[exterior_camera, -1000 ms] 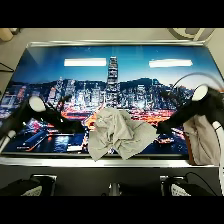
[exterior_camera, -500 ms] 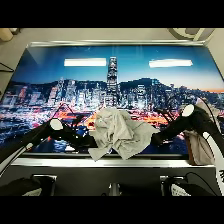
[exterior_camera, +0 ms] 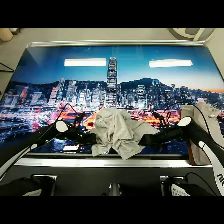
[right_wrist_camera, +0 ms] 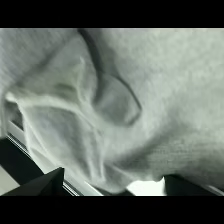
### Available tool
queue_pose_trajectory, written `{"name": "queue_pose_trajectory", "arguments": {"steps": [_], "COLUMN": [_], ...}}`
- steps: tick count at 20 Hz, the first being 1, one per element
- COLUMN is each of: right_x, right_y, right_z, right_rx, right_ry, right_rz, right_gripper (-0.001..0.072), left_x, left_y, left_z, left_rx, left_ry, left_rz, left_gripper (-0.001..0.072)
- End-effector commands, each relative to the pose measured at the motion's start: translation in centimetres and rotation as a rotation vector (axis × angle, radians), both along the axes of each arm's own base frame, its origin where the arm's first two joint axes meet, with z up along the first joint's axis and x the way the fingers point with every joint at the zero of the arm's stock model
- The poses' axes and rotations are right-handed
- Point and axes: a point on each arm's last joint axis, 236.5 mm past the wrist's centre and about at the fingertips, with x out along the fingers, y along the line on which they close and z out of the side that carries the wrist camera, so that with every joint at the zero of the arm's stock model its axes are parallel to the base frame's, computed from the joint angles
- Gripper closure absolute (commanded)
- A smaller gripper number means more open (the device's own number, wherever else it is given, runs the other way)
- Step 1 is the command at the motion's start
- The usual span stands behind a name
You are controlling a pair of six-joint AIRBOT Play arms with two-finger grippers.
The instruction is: Fold the shirts.
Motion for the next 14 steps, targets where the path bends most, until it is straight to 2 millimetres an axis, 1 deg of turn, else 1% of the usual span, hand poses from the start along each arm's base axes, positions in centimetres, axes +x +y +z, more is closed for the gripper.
{"name": "queue_pose_trajectory", "arguments": {"steps": [1,2,3,4,5,6,7,8,9,10,11,12,13,14], "right_x": [1.1,1.1,1.0,1.1,1.3,1.7,2.7,4.4,6.9,9.3,11.6,12.7,12.5,11.1], "right_y": [1.4,2.1,2.8,3.1,3.2,2.9,1.9,0.7,-0.8,-2.4,-4.4,-6.6,-8.4,-10.2], "right_z": [-0.8,-0.9,-0.8,-0.3,0.7,2.0,4.0,6.8,10.9,16.0,22.9,30.7,38.2,45.0], "right_rx": [0.016,0.011,0.008,0.017,0.032,0.033,0.009,-0.024,-0.072,-0.126,-0.203,-0.296,-0.398,-0.508], "right_ry": [-0.042,-0.056,-0.077,-0.1,-0.138,-0.174,-0.229,-0.318,-0.452,-0.608,-0.809,-1.024,-1.219,-1.389], "right_rz": [-0.073,-0.049,-0.009,0.027,0.088,0.144,0.188,0.21,0.21,0.184,0.135,0.073,0.007,-0.073], "right_gripper": [0.01,0.0145,0.0547,0.0694,0.069,0.069,0.069,0.069,0.0691,0.0691,0.0691,0.0691,0.0691,0.0691], "left_x": [1.6,2.1,2.8,4.0,5.4,7.4,9.4,11.3,12.9,13.7,13.6,12.2,9.6,6.6], "left_y": [-1.2,-1.5,-1.6,-1.7,-1.5,-0.9,-0.1,1.1,3.0,5.1,7.9,10.6,13.6,16.1], "left_z": [2.5,3.3,4.4,6.0,8.2,11.6,15.6,20.7,27.2,34.0,42.0,49.5,56.7,61.9], "left_rx": [-0.051,-0.063,-0.072,-0.078,-0.083,-0.093,-0.109,-0.124,-0.141,-0.159,-0.182,-0.197,-0.19,-0.162], "left_ry": [-0.081,-0.112,-0.149,-0.205,-0.28,-0.382,-0.494,-0.623,-0.781,-0.939,-1.128,-1.312,-1.506,-1.661], "left_rz": [-0.014,-0.025,-0.03,-0.036,-0.037,-0.026,-0.001,0.033,0.082,0.14,0.219,0.297,0.38,0.444], "left_gripper": [0.0678,0.0678,0.0678,0.0679,0.0679,0.0679,0.068,0.068,0.068,0.068,0.068,0.068,0.068,0.068]}}
